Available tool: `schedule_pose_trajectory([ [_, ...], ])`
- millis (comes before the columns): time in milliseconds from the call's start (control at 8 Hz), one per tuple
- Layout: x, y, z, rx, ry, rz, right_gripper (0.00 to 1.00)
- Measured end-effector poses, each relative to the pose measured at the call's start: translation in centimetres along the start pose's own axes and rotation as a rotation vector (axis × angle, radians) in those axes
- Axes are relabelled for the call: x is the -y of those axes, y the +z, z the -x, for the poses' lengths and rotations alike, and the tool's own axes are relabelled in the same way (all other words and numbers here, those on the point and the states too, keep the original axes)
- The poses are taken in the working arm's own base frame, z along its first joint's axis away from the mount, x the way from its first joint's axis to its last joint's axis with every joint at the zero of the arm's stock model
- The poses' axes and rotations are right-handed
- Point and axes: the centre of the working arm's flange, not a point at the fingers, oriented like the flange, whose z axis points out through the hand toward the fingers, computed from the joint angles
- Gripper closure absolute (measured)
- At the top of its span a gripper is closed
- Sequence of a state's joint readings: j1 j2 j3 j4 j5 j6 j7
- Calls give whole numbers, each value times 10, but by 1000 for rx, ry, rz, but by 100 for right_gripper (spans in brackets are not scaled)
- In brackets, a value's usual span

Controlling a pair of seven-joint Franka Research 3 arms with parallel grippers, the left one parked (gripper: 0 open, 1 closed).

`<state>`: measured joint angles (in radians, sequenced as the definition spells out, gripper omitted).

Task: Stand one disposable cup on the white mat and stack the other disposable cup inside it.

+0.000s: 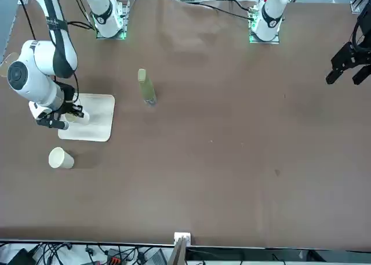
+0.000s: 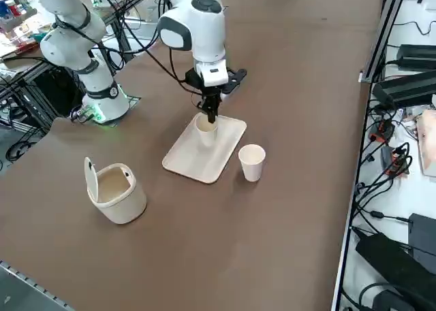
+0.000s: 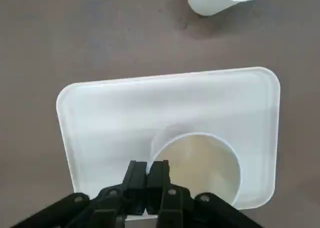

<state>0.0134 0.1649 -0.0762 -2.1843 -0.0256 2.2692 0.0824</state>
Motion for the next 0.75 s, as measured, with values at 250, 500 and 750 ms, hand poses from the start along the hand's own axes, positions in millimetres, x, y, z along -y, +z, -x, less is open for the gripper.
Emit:
schedule_pose_trajectory([
  [250,-3,5,3,11,-8,16,99],
  [500,-5,13,8,27,-9,18,99],
  [750,-7,15,10,31,-7,21,96],
])
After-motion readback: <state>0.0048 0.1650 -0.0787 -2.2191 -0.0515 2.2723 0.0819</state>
